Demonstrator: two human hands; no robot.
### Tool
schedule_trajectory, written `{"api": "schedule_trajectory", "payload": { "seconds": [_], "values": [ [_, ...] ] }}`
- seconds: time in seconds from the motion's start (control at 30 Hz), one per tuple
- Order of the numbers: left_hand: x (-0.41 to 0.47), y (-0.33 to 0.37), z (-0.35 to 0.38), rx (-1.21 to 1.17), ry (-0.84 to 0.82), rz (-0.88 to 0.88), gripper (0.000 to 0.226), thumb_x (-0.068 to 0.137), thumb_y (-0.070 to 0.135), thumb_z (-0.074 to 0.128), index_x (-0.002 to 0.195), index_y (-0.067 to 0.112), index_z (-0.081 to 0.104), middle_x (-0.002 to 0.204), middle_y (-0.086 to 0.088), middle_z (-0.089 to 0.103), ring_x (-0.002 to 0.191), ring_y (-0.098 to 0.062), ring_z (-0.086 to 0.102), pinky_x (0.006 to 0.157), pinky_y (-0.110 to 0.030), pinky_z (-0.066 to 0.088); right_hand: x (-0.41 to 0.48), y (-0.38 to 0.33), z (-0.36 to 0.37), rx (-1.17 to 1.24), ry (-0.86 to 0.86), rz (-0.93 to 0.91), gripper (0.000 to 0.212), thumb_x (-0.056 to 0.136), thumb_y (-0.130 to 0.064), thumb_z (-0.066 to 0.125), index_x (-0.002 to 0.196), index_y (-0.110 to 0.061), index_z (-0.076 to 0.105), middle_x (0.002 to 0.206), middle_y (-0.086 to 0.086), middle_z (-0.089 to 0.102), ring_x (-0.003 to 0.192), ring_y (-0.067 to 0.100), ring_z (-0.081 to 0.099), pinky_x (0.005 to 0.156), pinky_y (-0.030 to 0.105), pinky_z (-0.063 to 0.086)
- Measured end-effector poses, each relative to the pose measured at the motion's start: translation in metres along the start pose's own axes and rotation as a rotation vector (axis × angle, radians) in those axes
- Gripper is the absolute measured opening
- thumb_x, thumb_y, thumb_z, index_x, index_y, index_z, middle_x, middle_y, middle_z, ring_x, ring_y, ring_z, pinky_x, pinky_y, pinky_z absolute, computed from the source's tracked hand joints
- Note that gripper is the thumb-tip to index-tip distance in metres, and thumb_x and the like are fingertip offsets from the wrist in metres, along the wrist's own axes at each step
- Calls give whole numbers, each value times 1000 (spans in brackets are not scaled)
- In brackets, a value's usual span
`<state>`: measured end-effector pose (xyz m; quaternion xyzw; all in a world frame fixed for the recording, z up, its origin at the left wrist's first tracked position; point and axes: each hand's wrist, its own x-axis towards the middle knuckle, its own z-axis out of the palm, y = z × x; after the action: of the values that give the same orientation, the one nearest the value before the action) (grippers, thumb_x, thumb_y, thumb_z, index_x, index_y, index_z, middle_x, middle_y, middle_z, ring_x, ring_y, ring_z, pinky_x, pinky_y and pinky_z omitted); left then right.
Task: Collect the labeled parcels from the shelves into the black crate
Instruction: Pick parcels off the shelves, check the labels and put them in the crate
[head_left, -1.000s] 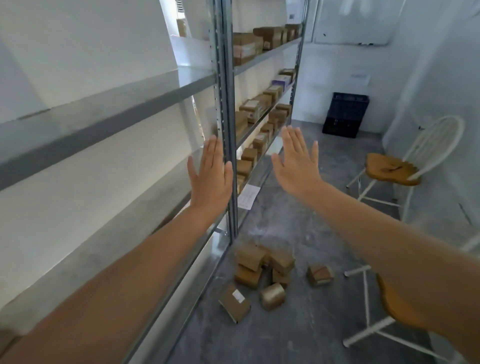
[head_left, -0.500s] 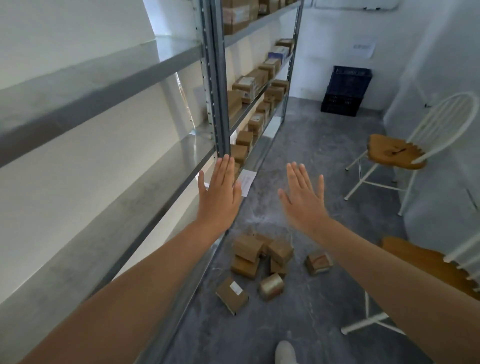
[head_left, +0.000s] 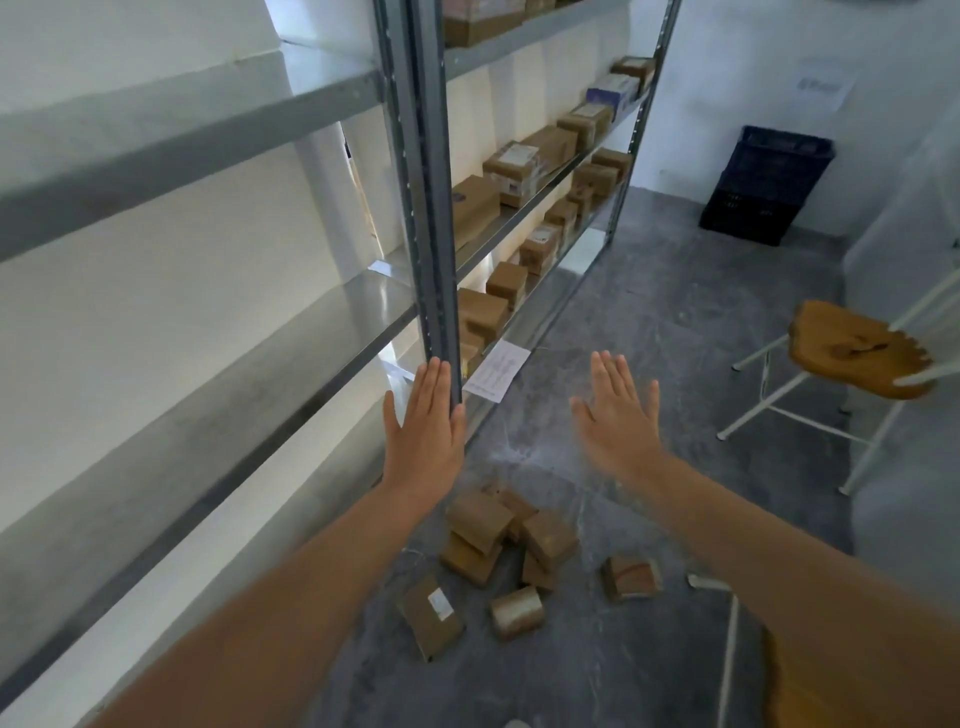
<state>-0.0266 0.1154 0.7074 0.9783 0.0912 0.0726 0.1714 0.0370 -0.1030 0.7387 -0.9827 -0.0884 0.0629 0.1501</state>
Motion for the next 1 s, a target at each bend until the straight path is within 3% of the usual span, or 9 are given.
{"api": "schedule_trajectory", "payload": {
  "seconds": [0.17, 0.4, 0.57, 0.8, 1.0],
  "values": [
    [18, -8, 8, 34, -24, 23, 57, 107, 38, 25, 158, 20, 5, 166, 5, 3, 152, -11, -4, 121, -45, -2, 32, 4, 9, 124, -142, 103, 63, 105, -34, 28, 158, -13, 1, 167, -1, -4, 152, 14, -10, 121, 53, -6],
    [64, -38, 30, -26, -90, -67, 57, 105, 39, 23, 157, 19, 9, 165, 3, 6, 152, -14, 0, 121, -48, -1, 68, -11, 33, 107, -236, 81, 63, 106, -36, 25, 158, -15, -2, 166, -3, -6, 152, 13, -11, 122, 51, -6],
    [101, -52, 65, -106, -158, -95, 57, 106, 36, 25, 157, 18, 9, 166, 4, 7, 152, -13, -1, 122, -48, -1, 100, -26, 58, 140, -295, 54, 61, 106, -34, 26, 158, -14, 2, 167, -1, 0, 153, 14, -6, 122, 48, 2],
    [151, -98, 125, -135, -283, -74, 57, 106, 36, 26, 157, 19, 8, 165, 2, 7, 152, -14, 1, 123, -50, 6, 162, -46, 137, 111, -374, 93, 58, 106, -33, 28, 157, -12, 9, 166, 3, 7, 153, 18, 0, 123, 47, 9],
    [170, -168, 211, -104, -420, -129, 56, 104, 30, 35, 156, 17, 17, 164, 0, 17, 152, -16, 10, 122, -51, 10, 212, -40, 225, 99, -456, 85, 59, 106, -31, 28, 158, -13, 6, 166, 3, 4, 153, 17, -2, 123, 45, 4]
  ]
}}
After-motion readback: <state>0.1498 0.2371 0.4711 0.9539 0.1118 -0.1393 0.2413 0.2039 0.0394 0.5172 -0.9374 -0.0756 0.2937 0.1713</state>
